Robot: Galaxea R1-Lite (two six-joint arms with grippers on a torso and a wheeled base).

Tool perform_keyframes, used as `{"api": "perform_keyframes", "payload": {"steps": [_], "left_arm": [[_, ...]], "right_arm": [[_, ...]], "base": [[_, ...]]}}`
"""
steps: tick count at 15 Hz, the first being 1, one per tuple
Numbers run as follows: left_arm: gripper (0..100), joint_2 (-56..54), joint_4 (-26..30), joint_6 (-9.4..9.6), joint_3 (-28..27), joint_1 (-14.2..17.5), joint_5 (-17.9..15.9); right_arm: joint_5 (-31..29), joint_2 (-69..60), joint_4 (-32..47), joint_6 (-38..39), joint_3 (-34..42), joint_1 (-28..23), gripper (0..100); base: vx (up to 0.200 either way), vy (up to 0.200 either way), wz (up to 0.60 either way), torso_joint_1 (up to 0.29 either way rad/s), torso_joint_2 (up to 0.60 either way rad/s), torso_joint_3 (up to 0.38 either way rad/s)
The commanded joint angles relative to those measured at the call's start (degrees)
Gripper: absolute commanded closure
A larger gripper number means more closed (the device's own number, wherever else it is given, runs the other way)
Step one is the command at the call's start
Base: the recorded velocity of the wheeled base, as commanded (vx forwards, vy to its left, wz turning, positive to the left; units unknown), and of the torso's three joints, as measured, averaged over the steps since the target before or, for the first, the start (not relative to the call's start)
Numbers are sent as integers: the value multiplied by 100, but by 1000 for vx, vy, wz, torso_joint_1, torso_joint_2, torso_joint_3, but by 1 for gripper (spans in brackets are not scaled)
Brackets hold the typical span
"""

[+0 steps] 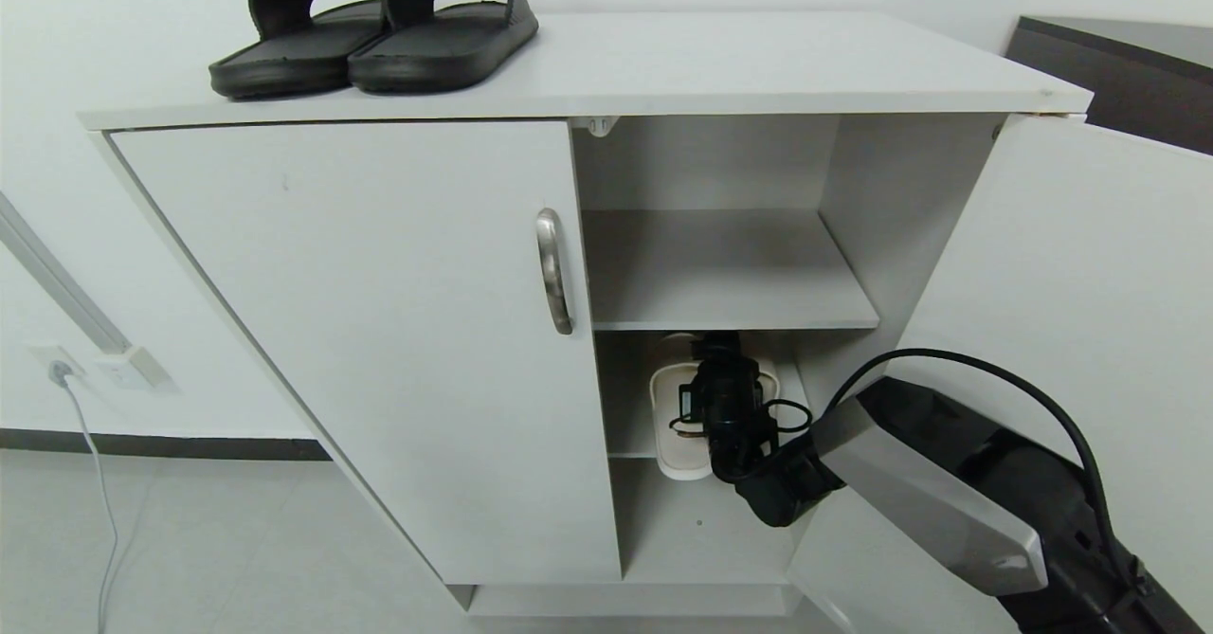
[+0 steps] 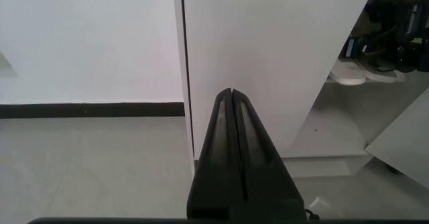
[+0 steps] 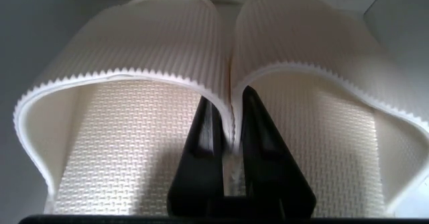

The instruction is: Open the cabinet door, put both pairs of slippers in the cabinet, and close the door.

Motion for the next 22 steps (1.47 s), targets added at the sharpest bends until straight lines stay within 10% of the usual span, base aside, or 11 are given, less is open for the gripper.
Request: {"api": "perform_keyframes", "payload": {"steps": [1, 3, 4, 22], "left_arm": [[100, 7, 2, -4, 0, 0, -2], [100, 7, -6, -4, 0, 0, -2], [100, 7, -6, -4, 0, 0, -2], [100, 7, -6, 5, 0, 0, -2]], "right_arm": [[1, 84, 0, 2, -57, 10, 100], [1, 172, 0, 2, -127, 10, 100], [1, 190, 0, 2, -118, 10, 0], [-148, -1630, -2065, -25, 3766, 519, 0]], "base": [[0, 0, 0, 0, 0, 0], [0, 0, 0, 0, 0, 0], [0, 0, 0, 0, 0, 0], [0, 0, 0, 0, 0, 0]]}}
